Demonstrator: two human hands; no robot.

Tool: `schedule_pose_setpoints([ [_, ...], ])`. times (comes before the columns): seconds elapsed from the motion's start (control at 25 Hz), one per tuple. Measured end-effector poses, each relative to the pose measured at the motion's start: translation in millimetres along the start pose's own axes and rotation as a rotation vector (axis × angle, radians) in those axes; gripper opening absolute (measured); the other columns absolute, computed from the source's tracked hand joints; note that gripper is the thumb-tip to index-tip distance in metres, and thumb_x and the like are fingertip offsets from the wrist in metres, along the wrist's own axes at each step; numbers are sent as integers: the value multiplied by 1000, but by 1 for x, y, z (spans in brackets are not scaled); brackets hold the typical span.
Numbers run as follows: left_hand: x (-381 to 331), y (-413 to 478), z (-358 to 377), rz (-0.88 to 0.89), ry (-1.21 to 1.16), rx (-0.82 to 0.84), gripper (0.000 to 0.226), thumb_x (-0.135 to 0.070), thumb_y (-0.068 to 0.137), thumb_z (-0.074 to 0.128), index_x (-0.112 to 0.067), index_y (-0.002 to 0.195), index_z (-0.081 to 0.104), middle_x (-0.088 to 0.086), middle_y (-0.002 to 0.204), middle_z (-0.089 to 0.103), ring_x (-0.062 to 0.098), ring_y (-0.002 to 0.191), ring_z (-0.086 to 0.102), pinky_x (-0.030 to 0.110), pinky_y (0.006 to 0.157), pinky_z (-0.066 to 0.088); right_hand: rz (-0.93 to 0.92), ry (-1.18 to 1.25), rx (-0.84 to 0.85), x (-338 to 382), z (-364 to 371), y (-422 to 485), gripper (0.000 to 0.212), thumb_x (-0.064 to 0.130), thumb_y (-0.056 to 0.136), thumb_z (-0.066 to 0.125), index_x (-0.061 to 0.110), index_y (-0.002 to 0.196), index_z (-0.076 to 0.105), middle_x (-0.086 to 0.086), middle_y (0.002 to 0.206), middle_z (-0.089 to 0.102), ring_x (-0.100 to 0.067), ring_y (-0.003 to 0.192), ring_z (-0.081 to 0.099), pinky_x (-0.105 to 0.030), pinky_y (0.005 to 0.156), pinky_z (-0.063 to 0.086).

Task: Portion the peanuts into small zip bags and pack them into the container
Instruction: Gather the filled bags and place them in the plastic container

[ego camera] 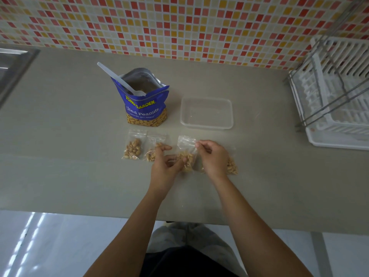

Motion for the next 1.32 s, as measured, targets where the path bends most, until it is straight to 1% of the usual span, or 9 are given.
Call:
schedule_pose_setpoints([
  [0.16, -20, 4, 15, 257, 559, -40, 28, -17, 82, 67, -12, 109, 66, 10, 95, 68, 23, 82, 64, 31, 77, 51, -125, -320, 25, 13, 10, 8, 13, 16, 84, 63, 9, 87, 74, -10, 85, 74, -23, 79, 68, -28, 72, 50],
  [0.28, -13, 5, 26, 253, 761, -1, 29, -18, 82, 67, -8, 109, 67, 19, 95, 61, 33, 80, 61, 32, 71, 47, -165, -541, 65, 10, 22, 10, 16, 5, 80, 56, 8, 65, 62, -16, 67, 63, -31, 67, 58, -32, 59, 38],
  [0.36, -18, 2, 22, 309, 777, -42, 25, -20, 82, 68, -8, 103, 69, 19, 93, 58, 34, 75, 61, 32, 67, 49, -191, -616, 37, 12, 24, 9, 10, 8, 81, 57, 6, 85, 65, -18, 87, 62, -35, 84, 56, -35, 71, 43],
  [0.44, -33, -1, 6, 423, 762, -149, 22, -19, 83, 65, -6, 100, 70, 19, 91, 60, 33, 75, 62, 32, 67, 51, -254, -597, 44, 21, 30, 6, 29, 9, 83, 57, 4, 111, 62, -19, 104, 59, -37, 98, 54, -39, 86, 45],
  [0.64, -44, 18, -47, 368, 836, -372, 29, -20, 86, 53, 4, 92, 68, 27, 85, 66, 43, 81, 63, 44, 73, 53, -357, -486, 259, 49, 87, 3, 31, 13, 89, 52, 4, 118, 59, -20, 108, 58, -36, 99, 58, -37, 84, 44],
  [0.76, -31, 25, -48, 320, 933, -327, 27, -20, 85, 54, 3, 85, 69, 26, 83, 67, 45, 80, 62, 44, 73, 53, -258, -548, 349, 44, 120, 14, 40, 25, 91, 53, 2, 124, 53, -22, 119, 51, -37, 107, 52, -39, 92, 39],
  [1.0, -24, 28, -44, 334, 884, -247, 28, -24, 88, 49, 0, 82, 63, 22, 82, 64, 40, 76, 58, 44, 73, 49, -110, -334, 363, 32, 125, 23, 10, 12, 83, 62, 8, 93, 60, -13, 100, 63, -29, 91, 61, -34, 85, 47],
  [1.2, -26, 26, -53, 194, 439, -240, 37, -15, 84, 64, -3, 114, 45, 13, 110, 60, 26, 103, 57, 25, 81, 40, -2, 78, 295, 29, 100, 8, 9, 11, 90, 56, 17, 87, 50, 0, 81, 66, -1, 70, 60, -16, 68, 44],
  [1.32, -35, 27, -50, 168, 213, -166, 52, -19, 82, 69, -11, 126, 43, 4, 116, 59, 15, 106, 58, 26, 91, 44, 14, 245, 260, 29, 83, 3, 10, 16, 91, 55, 24, 85, 53, 6, 80, 66, 0, 72, 61, -22, 74, 49],
])
Point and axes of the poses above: each hand's wrist, its own y-axis towards the middle knuckle, its own z-axis out of the palm, x = y × z, the point moved 10 cm from there along y, towards the middle knuckle
